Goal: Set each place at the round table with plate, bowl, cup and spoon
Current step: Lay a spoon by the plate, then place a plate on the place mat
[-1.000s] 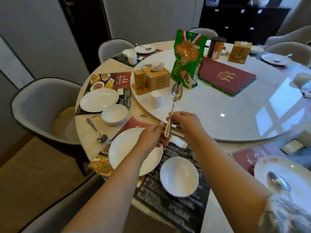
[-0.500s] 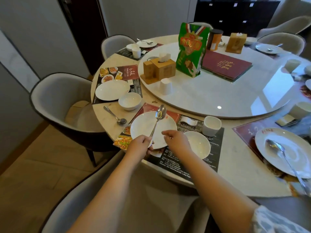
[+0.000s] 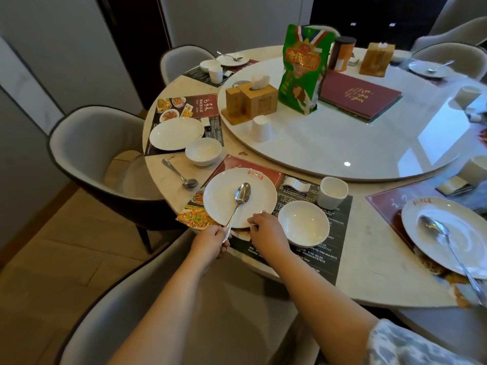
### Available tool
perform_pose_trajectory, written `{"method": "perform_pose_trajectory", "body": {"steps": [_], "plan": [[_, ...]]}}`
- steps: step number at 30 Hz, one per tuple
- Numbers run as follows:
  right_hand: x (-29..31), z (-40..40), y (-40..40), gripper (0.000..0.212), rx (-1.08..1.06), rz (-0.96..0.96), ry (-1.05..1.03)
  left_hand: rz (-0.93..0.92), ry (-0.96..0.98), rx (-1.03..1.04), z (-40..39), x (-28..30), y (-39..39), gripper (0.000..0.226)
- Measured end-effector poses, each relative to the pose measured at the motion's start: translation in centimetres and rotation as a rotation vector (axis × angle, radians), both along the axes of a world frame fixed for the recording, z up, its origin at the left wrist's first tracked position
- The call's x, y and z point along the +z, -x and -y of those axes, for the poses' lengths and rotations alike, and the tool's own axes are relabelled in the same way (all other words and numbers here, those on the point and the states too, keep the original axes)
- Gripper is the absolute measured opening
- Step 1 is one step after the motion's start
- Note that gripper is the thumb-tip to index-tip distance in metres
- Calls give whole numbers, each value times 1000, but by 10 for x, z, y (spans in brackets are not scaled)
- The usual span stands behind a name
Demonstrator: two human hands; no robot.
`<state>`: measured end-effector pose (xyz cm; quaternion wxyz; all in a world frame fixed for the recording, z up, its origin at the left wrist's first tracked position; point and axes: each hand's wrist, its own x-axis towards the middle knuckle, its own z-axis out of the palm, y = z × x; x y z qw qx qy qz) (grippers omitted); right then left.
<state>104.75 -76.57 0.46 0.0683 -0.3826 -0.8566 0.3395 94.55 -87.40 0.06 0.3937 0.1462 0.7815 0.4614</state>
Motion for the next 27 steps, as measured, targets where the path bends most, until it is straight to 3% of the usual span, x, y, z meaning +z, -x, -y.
{"method": "perform_pose_trajectory", "body": {"steps": [9,15,22,27], "plan": [[-3,9,6,32,-71,-7,13,51,69,-55,2,0,15,30],[1,28,16,33,-251,-53,60,169,71,-248,19,9,33,31],[19,76,35,26,-530,-269,56,-15,-4,-324,60,25,70,23],[32,109,47,24,-598,-388,98,13,-115,-253,86,42,87,18]]}}
